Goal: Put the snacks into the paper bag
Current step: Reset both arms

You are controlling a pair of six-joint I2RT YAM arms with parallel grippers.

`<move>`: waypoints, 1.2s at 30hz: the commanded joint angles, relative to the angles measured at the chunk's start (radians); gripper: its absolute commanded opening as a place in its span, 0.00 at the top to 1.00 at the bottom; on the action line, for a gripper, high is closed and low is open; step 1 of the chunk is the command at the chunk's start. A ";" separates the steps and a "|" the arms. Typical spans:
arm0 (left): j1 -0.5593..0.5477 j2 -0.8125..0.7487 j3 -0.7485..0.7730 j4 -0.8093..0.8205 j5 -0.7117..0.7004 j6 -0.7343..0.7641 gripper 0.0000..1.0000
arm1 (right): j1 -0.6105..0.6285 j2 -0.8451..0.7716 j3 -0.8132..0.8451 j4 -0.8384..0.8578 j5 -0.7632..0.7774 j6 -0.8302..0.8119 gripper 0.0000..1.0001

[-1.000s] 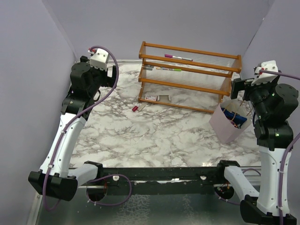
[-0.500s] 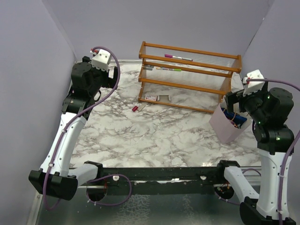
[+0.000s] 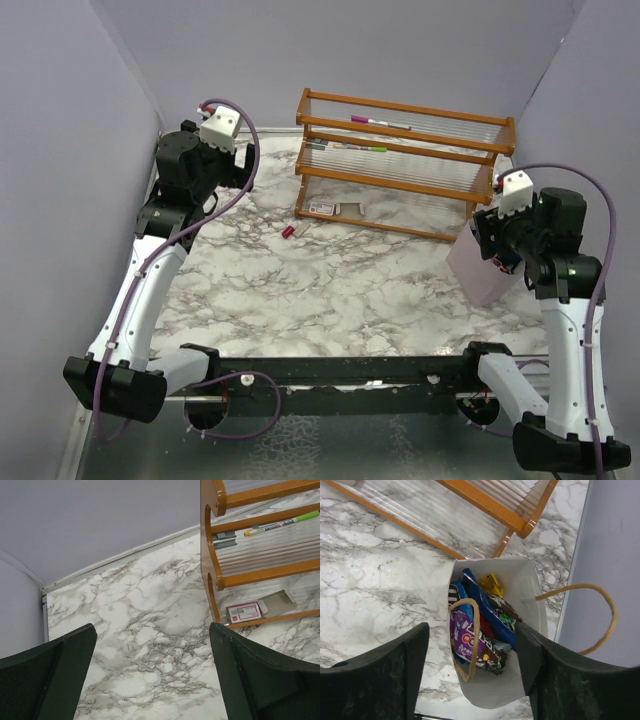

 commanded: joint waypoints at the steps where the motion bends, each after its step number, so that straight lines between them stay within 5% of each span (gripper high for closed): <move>1: 0.004 0.002 -0.005 0.017 0.034 0.009 0.01 | -0.006 0.043 0.017 -0.010 -0.055 -0.008 0.38; 10: 0.004 0.007 0.005 0.011 0.036 0.011 0.01 | -0.007 0.130 0.077 0.007 -0.193 -0.022 0.83; 15: 0.004 0.010 0.013 0.005 0.040 0.011 0.01 | -0.006 0.197 0.111 0.042 -0.226 -0.024 0.98; 36: 0.004 0.011 0.008 0.022 0.043 0.015 0.01 | 0.006 0.357 0.223 0.160 -0.341 0.028 0.99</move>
